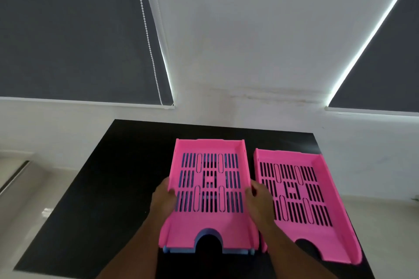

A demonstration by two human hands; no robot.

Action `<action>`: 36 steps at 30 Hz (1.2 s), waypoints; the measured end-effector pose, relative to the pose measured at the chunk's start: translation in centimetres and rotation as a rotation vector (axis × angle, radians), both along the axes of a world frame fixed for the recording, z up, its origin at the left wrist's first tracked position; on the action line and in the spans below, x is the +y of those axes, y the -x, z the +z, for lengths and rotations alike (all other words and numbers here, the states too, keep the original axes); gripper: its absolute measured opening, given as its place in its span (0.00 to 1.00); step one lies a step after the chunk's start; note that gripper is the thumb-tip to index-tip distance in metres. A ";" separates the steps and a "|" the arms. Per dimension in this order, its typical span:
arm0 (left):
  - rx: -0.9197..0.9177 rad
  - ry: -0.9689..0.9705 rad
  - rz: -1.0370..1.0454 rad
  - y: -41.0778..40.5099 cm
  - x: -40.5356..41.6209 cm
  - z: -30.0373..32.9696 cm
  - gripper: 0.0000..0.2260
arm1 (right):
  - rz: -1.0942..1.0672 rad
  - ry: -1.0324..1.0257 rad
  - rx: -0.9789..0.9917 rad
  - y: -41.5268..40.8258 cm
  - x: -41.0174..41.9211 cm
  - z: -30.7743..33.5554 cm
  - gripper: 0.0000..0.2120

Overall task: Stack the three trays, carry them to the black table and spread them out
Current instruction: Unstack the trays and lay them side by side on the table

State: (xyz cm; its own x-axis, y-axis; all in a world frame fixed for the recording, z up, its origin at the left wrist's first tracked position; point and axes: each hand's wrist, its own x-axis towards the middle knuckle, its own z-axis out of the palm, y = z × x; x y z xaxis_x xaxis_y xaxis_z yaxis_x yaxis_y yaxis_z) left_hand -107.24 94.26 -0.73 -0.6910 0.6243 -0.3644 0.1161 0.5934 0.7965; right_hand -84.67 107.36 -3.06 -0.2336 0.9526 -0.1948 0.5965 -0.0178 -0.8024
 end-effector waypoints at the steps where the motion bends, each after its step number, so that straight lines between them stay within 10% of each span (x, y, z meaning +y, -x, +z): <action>1: -0.011 -0.011 -0.023 0.4 -0.1 0.2 0.06 | -0.013 -0.015 -0.013 0.3 -0.1 0.1 0.11; 36: 0.086 0.026 0.115 23.5 -14.1 -4.1 0.09 | 0.337 -0.027 -0.071 25.1 -10.7 -1.8 0.14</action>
State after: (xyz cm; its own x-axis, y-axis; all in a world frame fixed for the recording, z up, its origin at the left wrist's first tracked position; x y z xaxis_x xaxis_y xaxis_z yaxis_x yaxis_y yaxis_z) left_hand -130.74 80.19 -4.87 -0.7869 0.5303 -0.3155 0.1135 0.6270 0.7707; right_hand -109.75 96.70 -4.91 -0.5231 0.8291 -0.1975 0.6193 0.2105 -0.7564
